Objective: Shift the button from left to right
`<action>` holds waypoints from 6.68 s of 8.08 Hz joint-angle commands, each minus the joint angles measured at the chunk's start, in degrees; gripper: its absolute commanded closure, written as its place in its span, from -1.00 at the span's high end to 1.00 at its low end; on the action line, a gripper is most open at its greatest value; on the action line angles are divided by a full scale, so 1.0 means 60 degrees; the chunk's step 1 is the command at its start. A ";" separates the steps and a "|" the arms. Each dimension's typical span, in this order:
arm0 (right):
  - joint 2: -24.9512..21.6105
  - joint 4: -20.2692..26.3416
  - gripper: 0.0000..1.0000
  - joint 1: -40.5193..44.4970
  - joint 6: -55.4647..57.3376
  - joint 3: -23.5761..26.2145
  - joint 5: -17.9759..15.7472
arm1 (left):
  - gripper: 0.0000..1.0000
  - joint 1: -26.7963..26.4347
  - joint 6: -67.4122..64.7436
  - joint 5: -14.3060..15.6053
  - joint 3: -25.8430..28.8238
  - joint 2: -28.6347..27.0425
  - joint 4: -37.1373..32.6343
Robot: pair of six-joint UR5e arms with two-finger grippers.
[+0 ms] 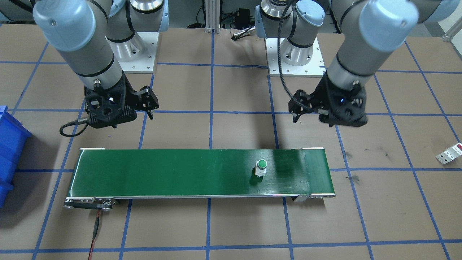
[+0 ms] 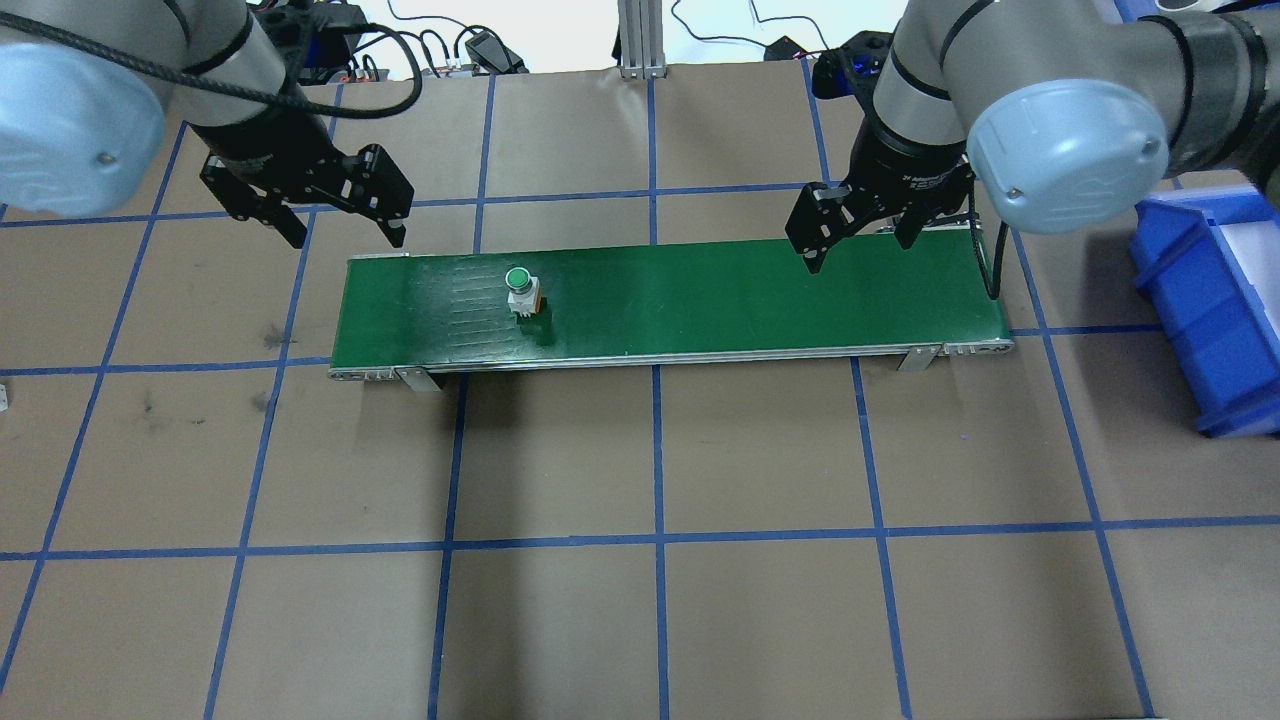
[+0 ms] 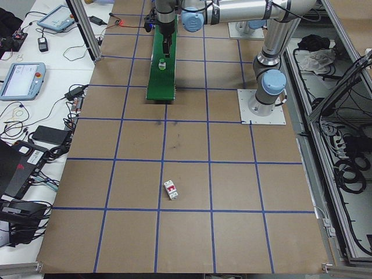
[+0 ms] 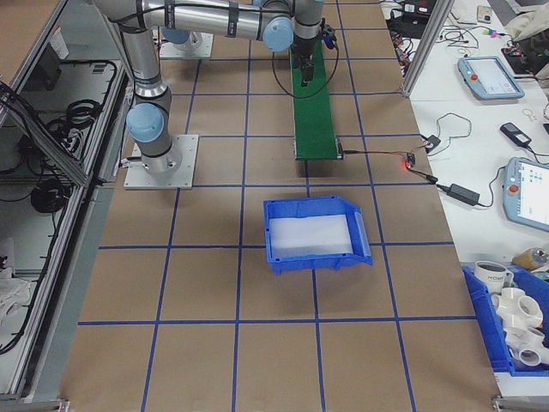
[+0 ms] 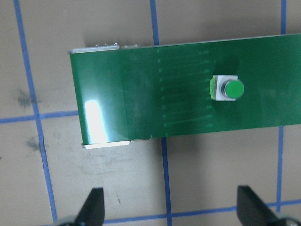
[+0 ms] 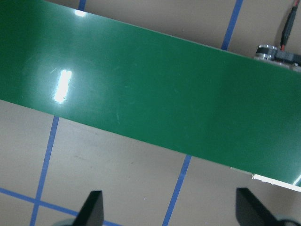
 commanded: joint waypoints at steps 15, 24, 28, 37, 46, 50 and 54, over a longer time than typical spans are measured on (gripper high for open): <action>0.2446 -0.1166 0.87 -0.1641 0.0133 0.0137 0.3909 | 1.00 0.0101 -0.0726 0.0829 0.2641 -0.0882 -0.1101; 0.2812 -0.1841 0.88 -0.1641 0.0250 0.0152 0.4983 | 1.00 0.0233 -0.0711 0.0858 0.2480 -0.0503 -0.1101; 0.2945 -0.1826 1.00 -0.1641 0.0308 0.0370 0.3978 | 1.00 0.0233 -0.0799 0.0843 0.1197 0.0359 -0.0463; 0.2623 -0.0962 -1.00 -0.1641 0.0309 0.0022 0.1599 | 1.00 0.0248 -0.0726 0.0902 0.0546 0.0597 -0.0486; 0.1933 -0.0522 -1.00 -0.6206 -0.4693 -0.1751 -0.0715 | 1.00 0.0248 -0.0726 0.0888 0.0473 0.0597 -0.0383; 0.3060 -0.1475 -1.00 -0.7293 -0.6137 -0.1666 -0.0745 | 1.00 0.0248 -0.0741 0.0888 0.0444 0.0582 -0.0383; 0.3837 -0.1504 -1.00 -0.7309 -0.6049 -0.1446 -0.0981 | 1.00 0.0248 -0.0755 0.0873 0.0429 0.0568 -0.0369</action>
